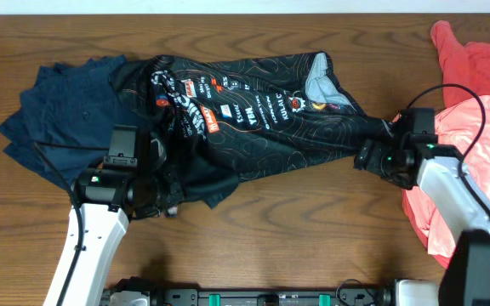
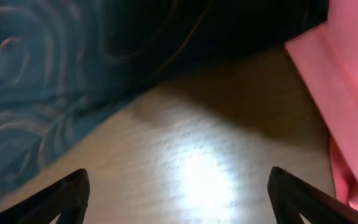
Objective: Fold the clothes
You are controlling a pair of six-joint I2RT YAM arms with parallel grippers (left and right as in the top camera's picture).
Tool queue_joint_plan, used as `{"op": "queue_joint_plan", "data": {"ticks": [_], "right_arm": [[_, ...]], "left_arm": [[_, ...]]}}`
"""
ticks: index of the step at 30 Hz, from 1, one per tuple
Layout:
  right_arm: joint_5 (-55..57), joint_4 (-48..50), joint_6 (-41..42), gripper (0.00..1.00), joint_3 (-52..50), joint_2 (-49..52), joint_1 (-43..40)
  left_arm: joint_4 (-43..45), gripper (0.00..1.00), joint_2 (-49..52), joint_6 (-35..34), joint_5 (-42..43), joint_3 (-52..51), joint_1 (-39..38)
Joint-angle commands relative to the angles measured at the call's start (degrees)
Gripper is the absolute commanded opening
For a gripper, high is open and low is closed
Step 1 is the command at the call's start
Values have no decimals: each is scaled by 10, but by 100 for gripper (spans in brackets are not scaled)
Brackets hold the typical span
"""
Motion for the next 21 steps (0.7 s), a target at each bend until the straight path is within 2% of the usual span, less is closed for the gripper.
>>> {"op": "queue_joint_plan", "data": {"ticks": [1,7,11,12,15,16,21], "right_arm": [[38,26,36,89,-3,35,1],[103,85,87,90,-3,93,-7],[103,141,87,82,-3,115,-14],[103,153,86,73,-3,117,-16],[94,168,81,12,-3,117,-16],[85,165,71,1,-1,117,-16],[69,94,29,1,30,81,-25]], "left_arm": [[-1,6,-4,10,-7,3,3],[10,6,-4,10,-13,3,3],[12,6,-4,10,-23,3,3],[14,6,-4,10,-26,3,3],[28,6,-4,10,-33,3,3],[38,6,-4,10,-33,3,3],[76,6,-4,17,-33,24,3]]}}
